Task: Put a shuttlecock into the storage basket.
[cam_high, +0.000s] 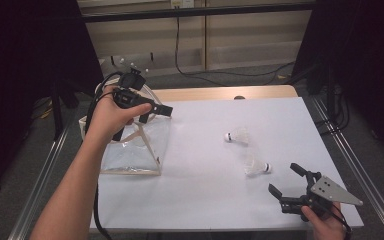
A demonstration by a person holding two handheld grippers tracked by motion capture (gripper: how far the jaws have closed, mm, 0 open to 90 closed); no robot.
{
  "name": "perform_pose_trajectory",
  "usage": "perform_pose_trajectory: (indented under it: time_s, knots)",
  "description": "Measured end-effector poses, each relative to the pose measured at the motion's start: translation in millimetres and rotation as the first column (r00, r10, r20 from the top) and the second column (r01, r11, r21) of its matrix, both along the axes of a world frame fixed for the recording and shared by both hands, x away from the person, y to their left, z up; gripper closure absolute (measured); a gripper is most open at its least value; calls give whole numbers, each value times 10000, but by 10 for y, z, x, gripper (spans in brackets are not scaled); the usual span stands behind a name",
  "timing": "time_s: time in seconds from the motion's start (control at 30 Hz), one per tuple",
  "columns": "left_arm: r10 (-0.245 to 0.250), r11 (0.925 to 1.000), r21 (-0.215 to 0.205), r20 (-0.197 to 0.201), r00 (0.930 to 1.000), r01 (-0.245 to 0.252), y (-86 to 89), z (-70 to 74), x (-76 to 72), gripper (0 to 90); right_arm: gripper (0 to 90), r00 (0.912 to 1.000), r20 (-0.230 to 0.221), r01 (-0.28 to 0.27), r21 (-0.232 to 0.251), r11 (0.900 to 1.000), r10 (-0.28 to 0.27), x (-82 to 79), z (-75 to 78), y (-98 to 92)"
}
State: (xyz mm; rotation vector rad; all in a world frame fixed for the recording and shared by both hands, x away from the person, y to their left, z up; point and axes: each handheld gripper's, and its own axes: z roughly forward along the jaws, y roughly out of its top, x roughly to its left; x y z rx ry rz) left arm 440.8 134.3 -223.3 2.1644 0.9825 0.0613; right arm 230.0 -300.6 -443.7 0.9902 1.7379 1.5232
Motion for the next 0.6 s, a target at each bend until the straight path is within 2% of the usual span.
perform_pose_trajectory:
  time_s: [0.6]
  knots:
    - [-455, 9989, -132, -69, 9989, 454, -132, -13, -86, 177, 13, 10000, -14, 5, 6, 10000, -5, -2, 0, 0]
